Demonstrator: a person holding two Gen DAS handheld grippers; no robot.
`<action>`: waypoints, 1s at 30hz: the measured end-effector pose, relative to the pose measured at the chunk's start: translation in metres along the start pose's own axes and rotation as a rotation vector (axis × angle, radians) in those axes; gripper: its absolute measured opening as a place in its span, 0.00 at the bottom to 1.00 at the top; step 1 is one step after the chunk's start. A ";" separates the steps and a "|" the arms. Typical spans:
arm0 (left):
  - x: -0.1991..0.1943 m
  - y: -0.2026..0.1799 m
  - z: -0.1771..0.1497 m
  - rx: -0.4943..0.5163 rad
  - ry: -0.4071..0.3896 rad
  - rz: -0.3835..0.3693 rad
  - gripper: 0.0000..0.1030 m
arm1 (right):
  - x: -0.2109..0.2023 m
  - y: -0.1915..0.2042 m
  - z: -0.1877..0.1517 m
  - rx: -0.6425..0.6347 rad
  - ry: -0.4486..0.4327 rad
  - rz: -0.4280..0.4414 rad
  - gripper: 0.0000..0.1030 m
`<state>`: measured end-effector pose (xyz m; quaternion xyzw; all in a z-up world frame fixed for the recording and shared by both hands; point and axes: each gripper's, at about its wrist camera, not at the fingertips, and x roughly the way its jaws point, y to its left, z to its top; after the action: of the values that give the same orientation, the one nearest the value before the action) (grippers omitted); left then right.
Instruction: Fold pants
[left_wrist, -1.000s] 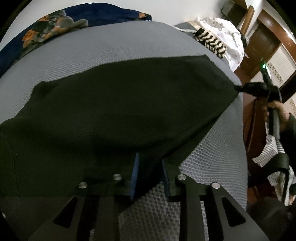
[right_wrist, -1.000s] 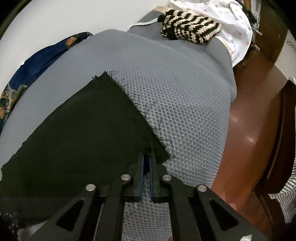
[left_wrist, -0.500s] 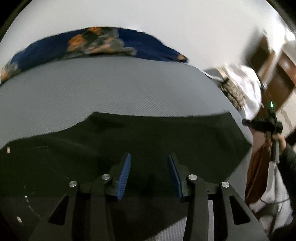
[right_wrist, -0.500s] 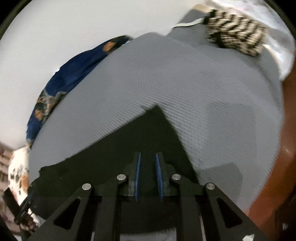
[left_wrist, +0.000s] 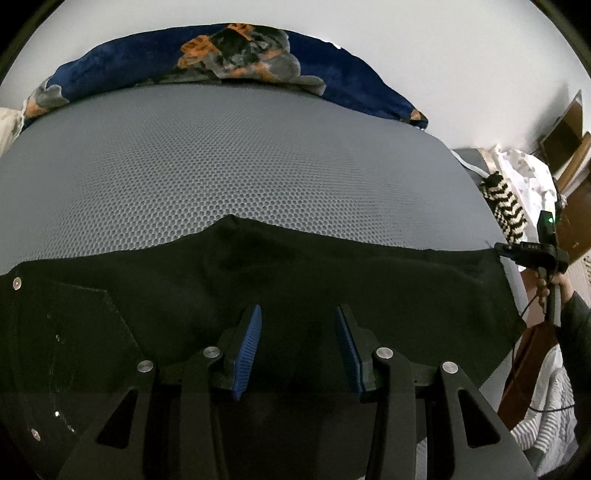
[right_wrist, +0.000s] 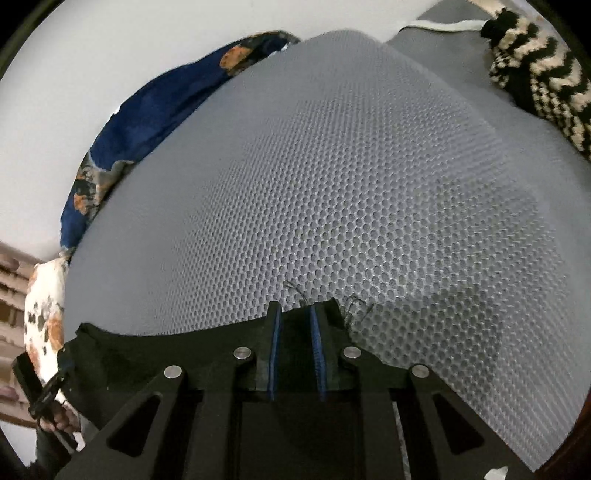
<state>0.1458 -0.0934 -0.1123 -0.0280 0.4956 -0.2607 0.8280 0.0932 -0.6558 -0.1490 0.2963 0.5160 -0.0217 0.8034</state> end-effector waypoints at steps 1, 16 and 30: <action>0.001 0.000 0.001 -0.002 0.003 0.004 0.41 | 0.002 0.000 -0.001 -0.008 0.004 0.005 0.15; 0.010 -0.002 0.009 -0.003 0.006 0.029 0.41 | -0.063 0.036 -0.040 -0.118 -0.299 -0.190 0.00; 0.017 0.016 0.001 0.026 -0.019 0.087 0.41 | -0.005 0.013 -0.049 -0.037 -0.247 -0.337 0.00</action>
<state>0.1599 -0.0873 -0.1301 0.0018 0.4853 -0.2305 0.8434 0.0553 -0.6213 -0.1534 0.1862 0.4560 -0.1825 0.8509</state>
